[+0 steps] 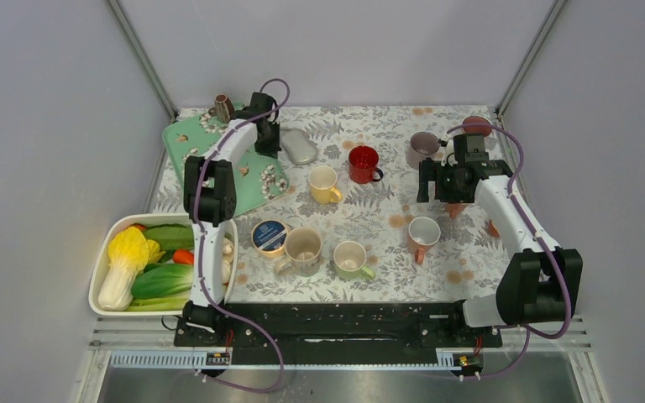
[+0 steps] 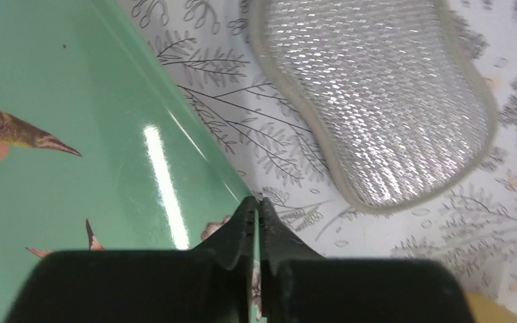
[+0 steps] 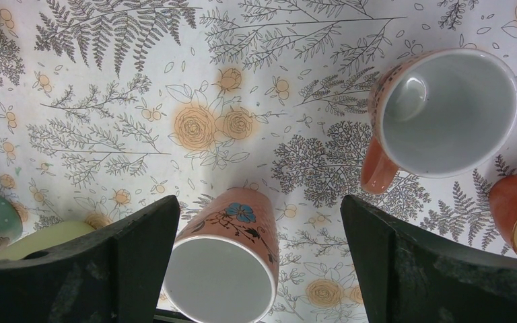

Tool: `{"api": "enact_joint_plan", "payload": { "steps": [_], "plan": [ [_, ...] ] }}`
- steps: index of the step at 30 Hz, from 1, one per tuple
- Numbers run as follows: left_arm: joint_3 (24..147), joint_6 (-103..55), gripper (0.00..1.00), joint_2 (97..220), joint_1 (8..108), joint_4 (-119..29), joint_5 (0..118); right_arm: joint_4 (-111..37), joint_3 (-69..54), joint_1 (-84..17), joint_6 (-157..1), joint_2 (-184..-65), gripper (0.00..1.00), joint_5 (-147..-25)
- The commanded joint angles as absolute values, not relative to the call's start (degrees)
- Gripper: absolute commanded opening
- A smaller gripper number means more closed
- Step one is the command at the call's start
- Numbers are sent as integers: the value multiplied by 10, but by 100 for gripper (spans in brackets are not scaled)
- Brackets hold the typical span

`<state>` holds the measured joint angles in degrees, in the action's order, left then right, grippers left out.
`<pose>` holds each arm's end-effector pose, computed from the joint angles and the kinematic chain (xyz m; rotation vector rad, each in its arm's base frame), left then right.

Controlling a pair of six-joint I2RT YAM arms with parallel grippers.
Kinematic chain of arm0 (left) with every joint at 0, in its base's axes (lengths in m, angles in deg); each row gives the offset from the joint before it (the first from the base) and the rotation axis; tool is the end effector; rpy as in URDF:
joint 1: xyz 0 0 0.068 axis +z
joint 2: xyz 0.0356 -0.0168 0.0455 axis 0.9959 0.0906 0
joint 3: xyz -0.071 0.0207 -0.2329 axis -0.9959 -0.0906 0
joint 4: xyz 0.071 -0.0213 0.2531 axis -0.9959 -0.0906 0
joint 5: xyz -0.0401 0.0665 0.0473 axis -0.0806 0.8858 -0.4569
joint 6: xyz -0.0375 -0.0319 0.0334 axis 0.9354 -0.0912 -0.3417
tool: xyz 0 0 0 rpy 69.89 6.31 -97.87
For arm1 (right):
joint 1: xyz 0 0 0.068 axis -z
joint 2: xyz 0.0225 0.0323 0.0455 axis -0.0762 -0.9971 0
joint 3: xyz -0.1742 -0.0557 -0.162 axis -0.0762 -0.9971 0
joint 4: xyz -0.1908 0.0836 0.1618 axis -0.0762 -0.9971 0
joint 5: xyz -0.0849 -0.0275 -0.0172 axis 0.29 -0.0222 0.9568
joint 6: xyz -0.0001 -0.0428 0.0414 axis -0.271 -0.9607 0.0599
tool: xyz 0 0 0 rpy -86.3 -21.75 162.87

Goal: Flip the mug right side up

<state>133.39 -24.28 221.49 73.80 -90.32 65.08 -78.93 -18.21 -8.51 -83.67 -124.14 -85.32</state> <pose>0.4954 -0.0981 0.1478 0.0017 2.6509 -0.1856 0.2961 0.0270 0.2370 -0.1149 2.5840 0.1963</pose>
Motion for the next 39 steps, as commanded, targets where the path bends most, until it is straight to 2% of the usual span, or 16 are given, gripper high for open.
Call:
{"api": "enact_joint_plan", "payload": {
  "steps": [1,8,15,18,19,24,31,33,37,39],
  "plan": [
    [1272,-329,0,2175,719,-946,619,-784,-182,-92,-845,-1225,99,-866],
    [1168,-392,0,2109,686,-949,554,-784,-183,-94,-845,-1217,100,-870],
    [1175,-424,2,2069,689,-939,556,-785,-184,-96,-844,-1216,99,-868],
    [1239,-469,27,2058,713,-961,523,-785,-184,-98,-845,-1217,99,-868],
    [1267,-493,40,2062,724,-969,522,-785,-184,-98,-844,-1217,99,-867],
    [1345,-634,60,2084,774,-948,615,-785,-185,-102,-845,-1220,99,-861],
    [1345,-824,93,2121,820,-785,795,-792,-180,-106,-845,-1234,99,-846],
    [1367,-862,98,2151,835,-741,815,-793,-181,-108,-844,-1238,99,-843],
    [1433,-913,99,2206,848,-668,821,-797,-177,-113,-857,-1251,100,-834],
    [1433,-952,99,2214,848,-634,786,-802,-175,-115,-861,-1261,99,-829]
  ]
}}
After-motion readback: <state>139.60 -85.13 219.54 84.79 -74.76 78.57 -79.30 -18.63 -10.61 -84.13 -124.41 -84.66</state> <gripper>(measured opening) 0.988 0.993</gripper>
